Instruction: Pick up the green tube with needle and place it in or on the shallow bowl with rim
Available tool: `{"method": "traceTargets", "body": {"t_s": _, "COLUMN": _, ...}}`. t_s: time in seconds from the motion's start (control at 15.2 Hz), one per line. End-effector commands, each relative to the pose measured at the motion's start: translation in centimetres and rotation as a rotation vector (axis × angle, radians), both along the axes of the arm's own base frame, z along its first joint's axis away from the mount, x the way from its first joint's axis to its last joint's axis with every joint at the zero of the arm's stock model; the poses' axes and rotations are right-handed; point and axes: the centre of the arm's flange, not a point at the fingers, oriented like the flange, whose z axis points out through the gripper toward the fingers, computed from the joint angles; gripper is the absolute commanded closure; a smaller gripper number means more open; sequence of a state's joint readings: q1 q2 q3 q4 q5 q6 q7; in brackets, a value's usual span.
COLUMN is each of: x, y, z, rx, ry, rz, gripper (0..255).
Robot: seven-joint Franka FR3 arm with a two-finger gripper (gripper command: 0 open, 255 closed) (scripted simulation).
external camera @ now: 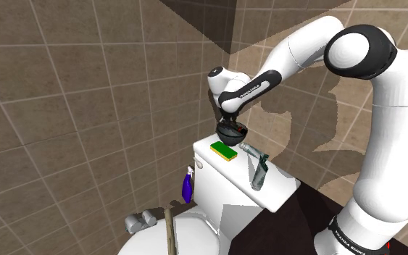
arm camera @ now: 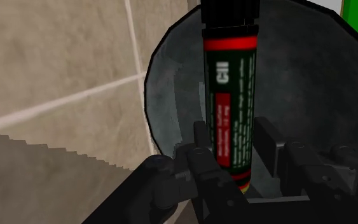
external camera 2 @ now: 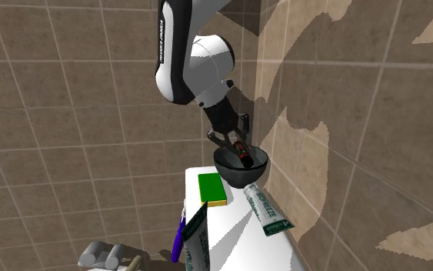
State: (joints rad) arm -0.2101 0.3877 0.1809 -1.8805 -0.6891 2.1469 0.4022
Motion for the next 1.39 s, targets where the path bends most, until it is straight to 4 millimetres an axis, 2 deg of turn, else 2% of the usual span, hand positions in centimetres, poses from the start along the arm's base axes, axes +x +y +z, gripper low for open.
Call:
{"method": "traceTargets", "body": {"t_s": 0.0, "x": 0.0, "y": 0.0, "z": 0.0, "rx": 0.0, "ry": 0.0, "rz": 0.0, "gripper": 255}}
{"method": "traceTargets", "body": {"t_s": 0.13, "x": 0.0, "y": 0.0, "z": 0.0, "rx": 0.0, "ry": 0.0, "rz": 0.0, "gripper": 255}}
{"method": "traceTargets", "body": {"t_s": 0.2, "x": 0.0, "y": 0.0, "z": 0.0, "rx": 0.0, "ry": 0.0, "rz": 0.0, "gripper": 0}}
{"method": "traceTargets", "body": {"t_s": 0.53, "x": 0.0, "y": 0.0, "z": 0.0, "rx": 0.0, "ry": 0.0, "rz": 0.0, "gripper": 0}}
{"method": "traceTargets", "body": {"t_s": 0.79, "x": 0.1, "y": 2.4, "z": 4.4, "rx": 0.0, "ry": 0.0, "rz": 0.0, "gripper": 0}}
{"method": "traceTargets", "body": {"t_s": 1.32, "x": 0.1, "y": 2.4, "z": 4.4, "rx": 0.0, "ry": 0.0, "rz": 0.0, "gripper": 0}}
